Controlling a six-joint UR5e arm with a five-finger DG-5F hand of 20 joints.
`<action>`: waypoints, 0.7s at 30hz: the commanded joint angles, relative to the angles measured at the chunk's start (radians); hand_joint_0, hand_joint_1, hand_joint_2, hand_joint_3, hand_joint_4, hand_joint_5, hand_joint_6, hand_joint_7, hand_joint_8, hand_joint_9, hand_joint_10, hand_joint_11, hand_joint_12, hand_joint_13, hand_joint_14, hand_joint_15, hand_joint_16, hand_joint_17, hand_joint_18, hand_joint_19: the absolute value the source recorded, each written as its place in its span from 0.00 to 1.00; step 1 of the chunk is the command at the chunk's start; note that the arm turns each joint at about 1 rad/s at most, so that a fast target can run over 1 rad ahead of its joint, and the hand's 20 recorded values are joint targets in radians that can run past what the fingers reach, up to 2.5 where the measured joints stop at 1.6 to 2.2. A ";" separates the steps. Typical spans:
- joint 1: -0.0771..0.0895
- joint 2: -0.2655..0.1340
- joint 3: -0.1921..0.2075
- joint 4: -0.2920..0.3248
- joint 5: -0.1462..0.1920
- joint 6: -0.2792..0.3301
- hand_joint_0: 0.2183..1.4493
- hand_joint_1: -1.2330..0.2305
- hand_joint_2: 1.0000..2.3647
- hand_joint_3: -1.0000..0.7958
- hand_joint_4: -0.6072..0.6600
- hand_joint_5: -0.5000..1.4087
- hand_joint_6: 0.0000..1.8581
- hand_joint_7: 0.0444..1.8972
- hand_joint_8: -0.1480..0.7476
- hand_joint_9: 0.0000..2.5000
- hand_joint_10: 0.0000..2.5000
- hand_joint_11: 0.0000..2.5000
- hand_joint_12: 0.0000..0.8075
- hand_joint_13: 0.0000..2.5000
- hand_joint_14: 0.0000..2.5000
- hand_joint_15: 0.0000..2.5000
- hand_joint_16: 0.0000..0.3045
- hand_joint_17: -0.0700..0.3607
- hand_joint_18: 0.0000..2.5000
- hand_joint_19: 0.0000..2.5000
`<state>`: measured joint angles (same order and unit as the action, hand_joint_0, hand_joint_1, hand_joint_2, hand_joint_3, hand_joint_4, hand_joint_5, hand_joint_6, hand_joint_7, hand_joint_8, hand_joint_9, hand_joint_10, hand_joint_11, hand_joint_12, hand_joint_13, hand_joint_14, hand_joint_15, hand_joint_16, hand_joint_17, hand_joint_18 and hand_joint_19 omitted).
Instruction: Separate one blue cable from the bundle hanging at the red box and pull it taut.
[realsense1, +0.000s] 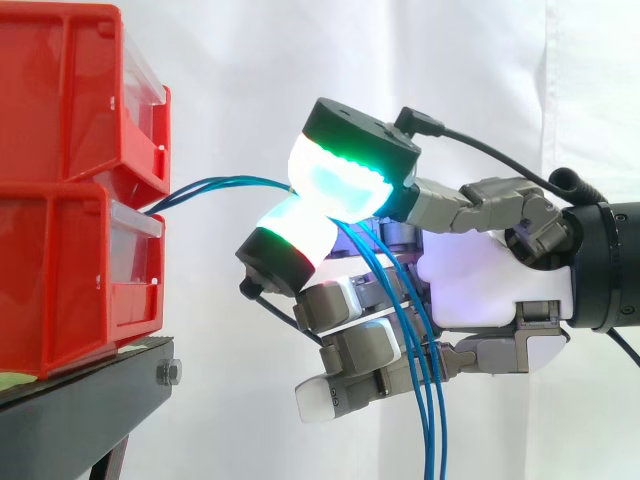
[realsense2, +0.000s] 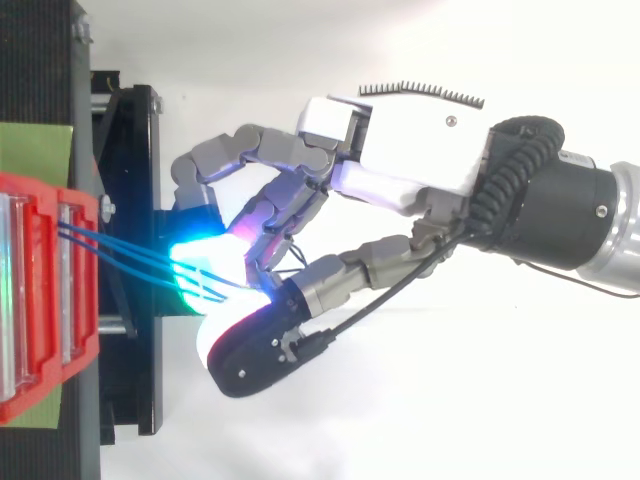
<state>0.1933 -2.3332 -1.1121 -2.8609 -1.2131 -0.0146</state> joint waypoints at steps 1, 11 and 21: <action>0.000 0.000 0.000 0.000 0.000 0.002 0.30 0.20 0.00 0.28 0.43 0.19 0.47 0.71 0.34 0.43 0.01 0.49 0.38 0.45 0.01 0.50 0.13 0.37 0.25 0.22; 0.000 0.000 0.000 0.000 0.000 0.004 0.20 0.32 0.00 0.28 0.47 0.19 0.44 0.68 0.41 0.45 0.01 0.49 0.44 0.47 0.01 0.51 0.15 0.41 0.27 0.23; 0.000 0.000 0.000 0.000 -0.002 0.004 0.21 0.41 0.00 0.28 0.47 0.19 0.43 0.67 0.43 0.45 0.01 0.48 0.44 0.47 0.01 0.50 0.16 0.41 0.26 0.24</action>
<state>0.1933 -2.3332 -1.1121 -2.8609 -1.2147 -0.0107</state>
